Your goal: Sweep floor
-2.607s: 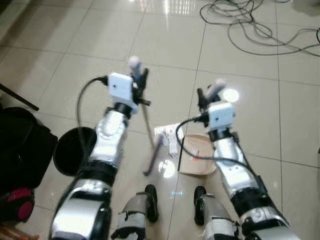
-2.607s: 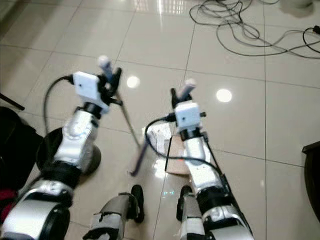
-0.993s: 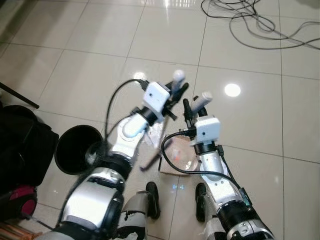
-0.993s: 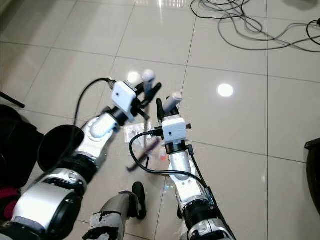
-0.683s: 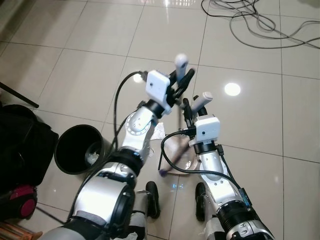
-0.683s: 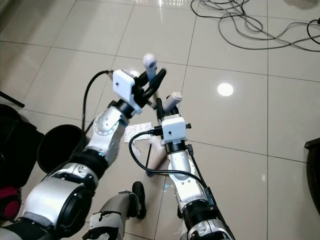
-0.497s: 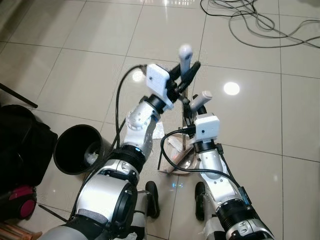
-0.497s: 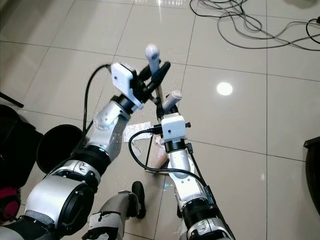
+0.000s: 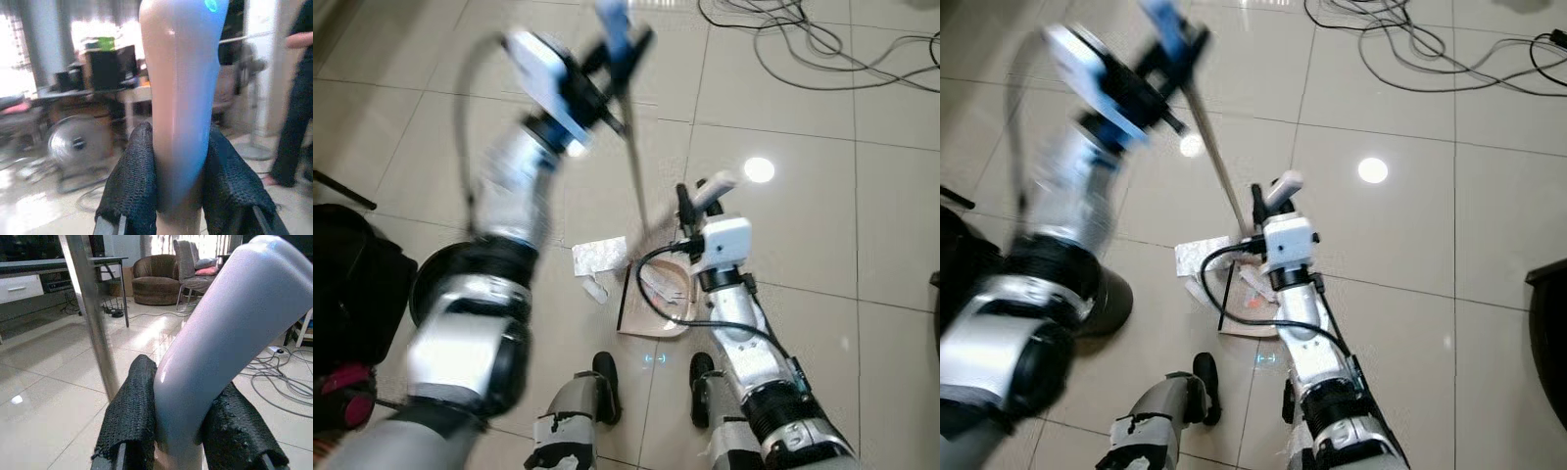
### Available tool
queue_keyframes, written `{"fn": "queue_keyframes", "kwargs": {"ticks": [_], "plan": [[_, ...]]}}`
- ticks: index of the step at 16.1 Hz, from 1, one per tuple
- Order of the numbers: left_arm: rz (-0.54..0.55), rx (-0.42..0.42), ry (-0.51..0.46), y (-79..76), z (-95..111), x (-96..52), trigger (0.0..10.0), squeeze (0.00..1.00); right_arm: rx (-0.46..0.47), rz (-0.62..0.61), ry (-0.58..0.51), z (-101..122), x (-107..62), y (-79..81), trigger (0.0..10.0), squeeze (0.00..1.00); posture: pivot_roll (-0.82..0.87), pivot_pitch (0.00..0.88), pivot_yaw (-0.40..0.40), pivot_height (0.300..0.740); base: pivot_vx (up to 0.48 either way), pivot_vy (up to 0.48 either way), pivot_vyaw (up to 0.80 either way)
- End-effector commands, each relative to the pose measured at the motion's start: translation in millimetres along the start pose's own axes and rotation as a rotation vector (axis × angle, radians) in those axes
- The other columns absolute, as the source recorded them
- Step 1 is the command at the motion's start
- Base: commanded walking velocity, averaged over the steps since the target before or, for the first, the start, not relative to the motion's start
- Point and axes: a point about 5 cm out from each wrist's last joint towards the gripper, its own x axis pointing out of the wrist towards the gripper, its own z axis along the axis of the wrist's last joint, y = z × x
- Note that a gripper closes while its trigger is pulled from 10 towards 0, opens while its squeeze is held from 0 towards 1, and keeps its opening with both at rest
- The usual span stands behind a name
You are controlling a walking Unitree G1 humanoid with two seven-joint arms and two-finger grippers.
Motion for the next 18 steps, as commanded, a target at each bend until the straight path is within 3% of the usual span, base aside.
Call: {"fn": "queue_keyframes", "kwargs": {"ticks": [1, 2, 3, 4, 6, 7, 8, 9, 11, 13, 15, 18], "plan": [[0.069, -0.005, 0.035, 15.9, 7, -4.2, 10.0, 0.0, -0.004, -0.012, 0.078, -13, -11.3, -9.9, 10.0, 0.0, 0.08, 0.28, 0.057, 0.74, 0.0, 0.0, 0.0], [0.081, 0.001, 0.051, 18.7, 7, -6.4, 10.0, 0.0, -0.006, -0.013, 0.078, -13, -10.9, -12.7, 10.0, 0.0, 0.07, 0.274, 0.056, 0.74, 0.0, 0.0, 0.0], [0.14, -0.026, 0.184, 24.7, -4, -23.4, 10.0, 0.0, 0.003, -0.055, 0.06, -7, -9.1, -28.1, 10.0, 0.0, 0.04, 0.215, 0.041, 0.74, 0.0, 0.0, 0.0], [0.151, -0.034, 0.206, 25.0, -6, -27.1, 10.0, 0.0, 0.006, -0.063, 0.055, -5, -8.8, -31.0, 10.0, 0.0, 0.04, 0.215, 0.041, 0.74, 0.0, 0.0, 0.0], [0.192, -0.028, 0.355, 17.7, -24, -49.8, 10.0, 0.0, 0.043, -0.101, 0.033, 5, -7.4, -45.6, 10.0, 0.0, 0.01, 0.145, 0.019, 0.74, 0.0, 0.0, 0.0], [0.196, -0.027, 0.374, 15.0, -26, -53.6, 10.0, 0.0, 0.051, -0.106, 0.032, 7, -7.2, -48.3, 10.0, 0.0, 0.0, 0.134, 0.012, 0.74, 0.0, 0.0, 0.0], [0.223, -0.009, 0.442, 6.3, -32, -71.2, 10.0, 0.0, 0.091, -0.133, 0.017, 17, -7.7, -54.5, 10.0, 0.0, -0.01, 0.11, 0.001, 0.74, 0.0, 0.0, 0.0], [0.231, -0.02, 0.476, 2.5, -34, -79.4, 10.0, 0.0, 0.11, -0.142, 0.01, 23, -8.1, -56.6, 10.0, 0.0, -0.01, 0.106, -0.001, 0.74, 0.0, 0.0, 0.0], [0.28, 0.007, 0.481, -3.9, -29, -103.9, 10.0, 0.0, 0.161, -0.164, -0.004, 46, -10.9, -64.7, 10.0, 0.0, -0.01, 0.083, -0.02, 0.74, 0.0, 0.0, 0.0], [0.338, 0.008, 0.483, -3.8, -25, -117.7, 10.0, 0.0, 0.188, -0.184, -0.013, 61, -13.6, -70.2, 10.0, 0.0, -0.01, 0.079, -0.02, 0.74, 0.0, 0.0, 0.0], [0.381, 0.017, 0.56, -14.3, -25, -145.5, 10.0, 0.0, 0.214, -0.168, -0.014, 86, -14.9, -75.6, 10.0, 0.0, -0.02, 0.069, -0.017, 0.74, 0.0, 0.0, 0.0], [0.381, 0.015, 0.618, -29.1, -31, -163.6, 10.0, 0.0, 0.207, -0.137, 0.008, 92, -12.2, -78.0, 10.0, 0.0, -0.01, 0.069, -0.038, 0.74, 0.0, 0.0, 0.0]]}}
